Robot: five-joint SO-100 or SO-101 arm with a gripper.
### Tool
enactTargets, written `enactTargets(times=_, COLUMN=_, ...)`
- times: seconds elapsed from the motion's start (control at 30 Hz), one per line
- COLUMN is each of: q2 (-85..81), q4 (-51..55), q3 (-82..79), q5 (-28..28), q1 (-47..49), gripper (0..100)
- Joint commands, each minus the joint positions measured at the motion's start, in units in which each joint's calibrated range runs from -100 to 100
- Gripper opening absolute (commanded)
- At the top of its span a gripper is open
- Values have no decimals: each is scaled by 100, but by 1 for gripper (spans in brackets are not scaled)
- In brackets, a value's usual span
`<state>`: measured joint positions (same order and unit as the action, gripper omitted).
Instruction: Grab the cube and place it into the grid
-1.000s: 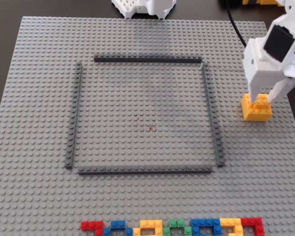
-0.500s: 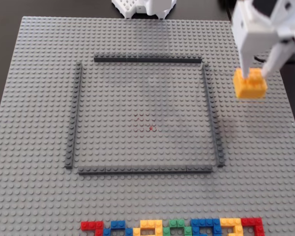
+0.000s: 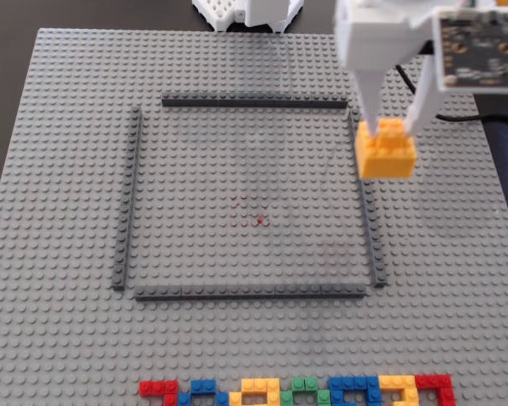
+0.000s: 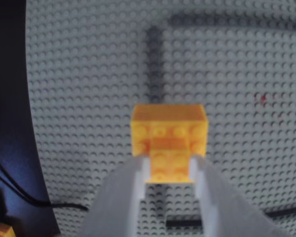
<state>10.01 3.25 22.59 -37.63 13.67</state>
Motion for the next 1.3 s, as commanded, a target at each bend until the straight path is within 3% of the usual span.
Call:
enactTargets(times=0.0, q2=-89, q4=-144, q3=491, q5=-93, q1=-222, gripper=9)
enactTargets(times=0.57, q2=1647, q4=-261, q3=1578, q5=-181, q1=-303, gripper=8)
enactTargets(times=1.27, q2=2103, q4=-369, q3=1660, q5=-274, q1=-391, gripper=8)
